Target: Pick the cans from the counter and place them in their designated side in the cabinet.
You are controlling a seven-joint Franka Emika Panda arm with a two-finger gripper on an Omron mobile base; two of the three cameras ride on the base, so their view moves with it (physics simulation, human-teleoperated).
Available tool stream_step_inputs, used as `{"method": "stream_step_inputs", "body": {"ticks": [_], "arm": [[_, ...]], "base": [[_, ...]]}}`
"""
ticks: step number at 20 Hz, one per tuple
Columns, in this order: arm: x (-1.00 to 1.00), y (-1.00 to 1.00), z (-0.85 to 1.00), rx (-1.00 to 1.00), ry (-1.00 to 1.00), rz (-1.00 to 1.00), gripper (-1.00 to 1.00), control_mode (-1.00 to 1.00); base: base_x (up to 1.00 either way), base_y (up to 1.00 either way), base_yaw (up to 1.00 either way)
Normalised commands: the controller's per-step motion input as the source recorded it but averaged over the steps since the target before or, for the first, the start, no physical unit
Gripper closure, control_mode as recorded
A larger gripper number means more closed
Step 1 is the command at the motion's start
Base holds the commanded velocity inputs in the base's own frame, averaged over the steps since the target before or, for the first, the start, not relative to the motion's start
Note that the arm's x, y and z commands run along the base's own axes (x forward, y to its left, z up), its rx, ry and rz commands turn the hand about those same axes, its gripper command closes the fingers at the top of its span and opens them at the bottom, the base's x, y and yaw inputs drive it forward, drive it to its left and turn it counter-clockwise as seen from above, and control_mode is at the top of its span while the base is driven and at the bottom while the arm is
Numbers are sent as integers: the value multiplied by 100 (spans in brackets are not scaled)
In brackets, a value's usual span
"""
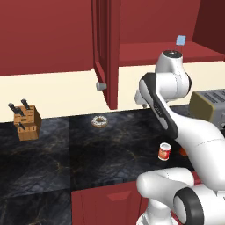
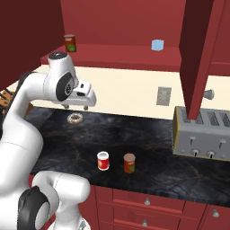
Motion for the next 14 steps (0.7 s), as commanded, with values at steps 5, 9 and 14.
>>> {"method": "stream_step_inputs", "body": {"ticks": [5, 9, 14], "arm": [[-2, -9, -19, 0, 0, 0, -100, -100], [-2, -9, -21, 0, 1, 0, -100, -100], [-3, -16, -20, 0, 3, 0, -100, -100]], "base": [[0, 0, 0], [0, 0, 0], [0, 0, 0]]}}
